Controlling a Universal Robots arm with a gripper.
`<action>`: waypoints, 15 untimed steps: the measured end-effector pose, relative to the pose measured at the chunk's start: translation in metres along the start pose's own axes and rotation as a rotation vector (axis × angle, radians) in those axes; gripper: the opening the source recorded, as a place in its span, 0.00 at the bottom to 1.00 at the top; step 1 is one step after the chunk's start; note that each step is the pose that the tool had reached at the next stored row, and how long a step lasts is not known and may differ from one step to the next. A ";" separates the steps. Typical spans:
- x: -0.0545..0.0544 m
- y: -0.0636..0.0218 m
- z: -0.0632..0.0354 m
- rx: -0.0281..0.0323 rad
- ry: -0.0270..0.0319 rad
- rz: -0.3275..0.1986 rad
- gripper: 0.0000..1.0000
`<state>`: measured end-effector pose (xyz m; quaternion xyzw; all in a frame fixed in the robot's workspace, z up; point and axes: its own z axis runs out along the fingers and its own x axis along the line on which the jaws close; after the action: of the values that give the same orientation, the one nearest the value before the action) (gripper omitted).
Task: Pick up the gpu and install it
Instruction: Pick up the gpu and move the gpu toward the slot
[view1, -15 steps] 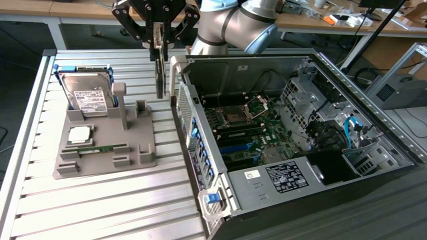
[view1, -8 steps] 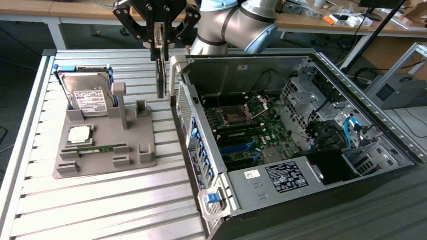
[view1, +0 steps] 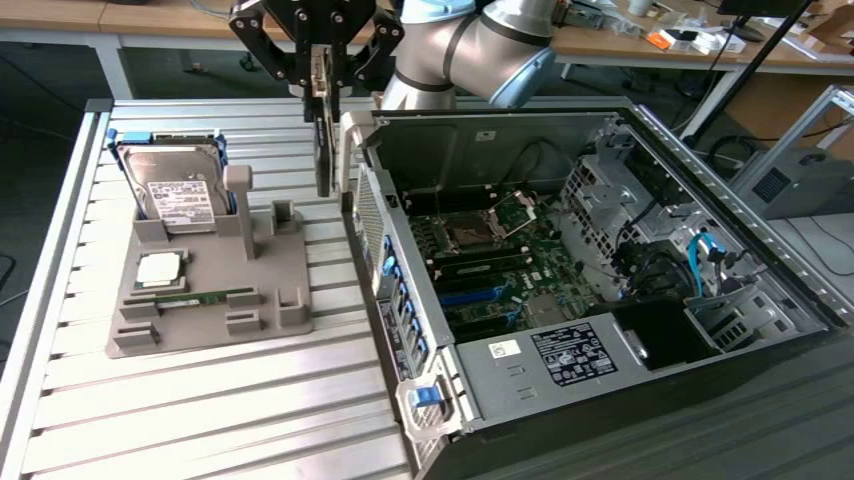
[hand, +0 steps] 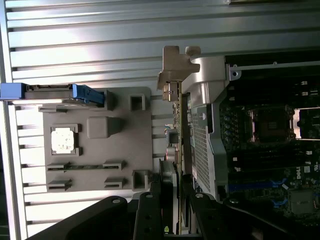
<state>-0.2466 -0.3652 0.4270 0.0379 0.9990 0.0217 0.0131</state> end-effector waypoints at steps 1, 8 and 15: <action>0.000 0.0000 0.0000 0.0000 0.0000 0.000 0.27; -0.002 0.0001 0.0000 0.0000 0.0000 0.000 0.27; -0.003 0.0003 0.0001 0.0000 0.0001 0.000 0.27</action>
<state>-0.2431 -0.3652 0.4270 0.0379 0.9990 0.0217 0.0131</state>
